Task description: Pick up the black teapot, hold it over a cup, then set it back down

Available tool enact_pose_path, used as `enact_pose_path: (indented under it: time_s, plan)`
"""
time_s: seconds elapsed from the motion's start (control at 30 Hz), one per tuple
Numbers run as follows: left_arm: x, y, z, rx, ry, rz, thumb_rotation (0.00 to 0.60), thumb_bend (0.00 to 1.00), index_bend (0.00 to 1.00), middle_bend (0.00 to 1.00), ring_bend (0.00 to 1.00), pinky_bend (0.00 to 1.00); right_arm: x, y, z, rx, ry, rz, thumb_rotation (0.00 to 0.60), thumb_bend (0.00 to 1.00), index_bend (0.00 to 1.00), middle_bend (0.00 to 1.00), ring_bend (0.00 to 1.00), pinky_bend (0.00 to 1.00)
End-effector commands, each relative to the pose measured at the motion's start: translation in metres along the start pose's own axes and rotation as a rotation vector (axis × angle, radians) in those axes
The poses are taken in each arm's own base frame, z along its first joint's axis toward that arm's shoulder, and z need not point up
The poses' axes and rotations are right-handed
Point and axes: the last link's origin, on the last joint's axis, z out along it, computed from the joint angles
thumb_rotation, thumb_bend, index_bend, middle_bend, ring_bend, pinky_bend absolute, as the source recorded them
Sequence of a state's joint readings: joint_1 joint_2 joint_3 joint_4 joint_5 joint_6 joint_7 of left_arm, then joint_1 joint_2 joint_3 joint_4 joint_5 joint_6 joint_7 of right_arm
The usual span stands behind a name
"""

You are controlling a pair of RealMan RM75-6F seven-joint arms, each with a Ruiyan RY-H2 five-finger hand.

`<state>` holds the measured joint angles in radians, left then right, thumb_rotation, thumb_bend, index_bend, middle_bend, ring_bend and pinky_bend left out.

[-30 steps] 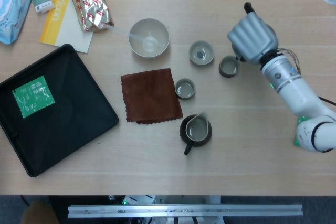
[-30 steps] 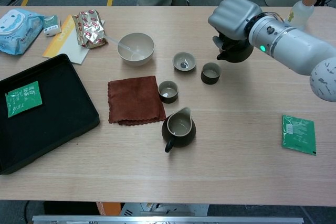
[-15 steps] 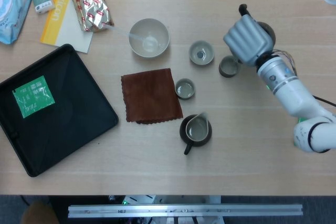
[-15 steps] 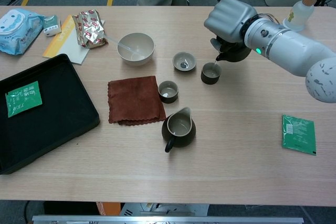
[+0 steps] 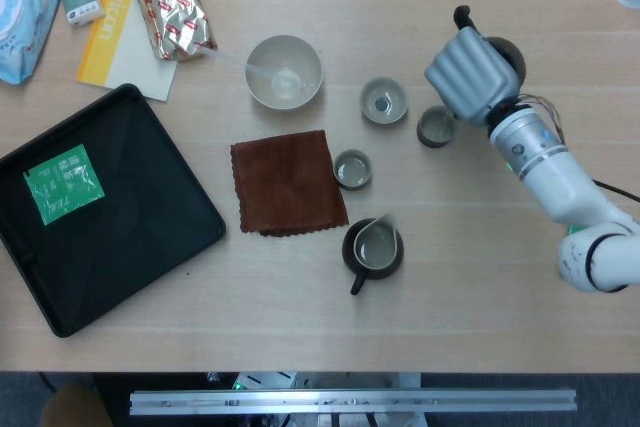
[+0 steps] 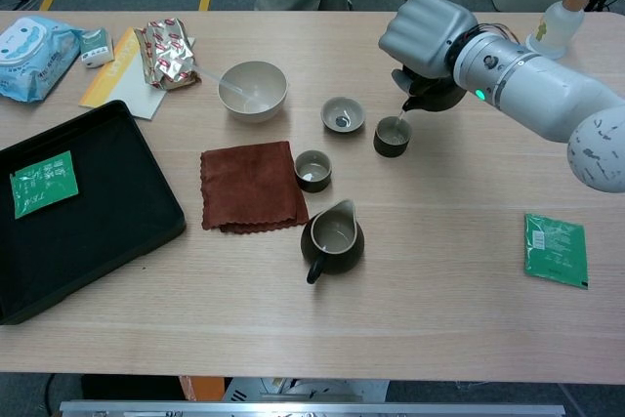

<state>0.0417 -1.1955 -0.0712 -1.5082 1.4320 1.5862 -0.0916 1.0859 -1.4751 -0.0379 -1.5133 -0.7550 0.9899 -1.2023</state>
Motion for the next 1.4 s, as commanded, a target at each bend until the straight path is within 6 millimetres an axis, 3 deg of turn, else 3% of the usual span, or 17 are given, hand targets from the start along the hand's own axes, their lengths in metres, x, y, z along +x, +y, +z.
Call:
enact_pose_path:
  time_s: [0.03, 0.47, 0.9, 1.4]
  plan:
    - [0.000, 0.000, 0.000, 0.002, -0.002, 0.000, 0.600, 0.39, 0.14, 0.20, 0.14, 0.15, 0.000, 0.000, 0.000, -0.001, -0.001, 0.002, 0.314, 0.54, 1.00, 0.86, 0.84, 0.23]
    - [-0.001, -0.002, -0.001, 0.005, -0.003, 0.002, 0.600, 0.39, 0.14, 0.20, 0.14, 0.15, -0.008, -0.004, -0.004, -0.006, -0.001, 0.136, 0.316, 0.52, 1.00, 0.86, 0.84, 0.23]
    - [-0.001, 0.003, 0.000, -0.005, -0.008, 0.006, 0.600, 0.39, 0.14, 0.20, 0.14, 0.15, -0.015, 0.007, -0.013, -0.044, 0.016, 0.291, 0.317, 0.52, 1.00, 0.85, 0.83, 0.23]
    - [-0.002, 0.008, 0.003, -0.023, -0.026, 0.016, 0.600, 0.39, 0.14, 0.20, 0.14, 0.15, -0.039, 0.035, -0.055, -0.084, -0.044, 0.596, 0.317, 0.51, 1.00, 0.83, 0.82, 0.23]
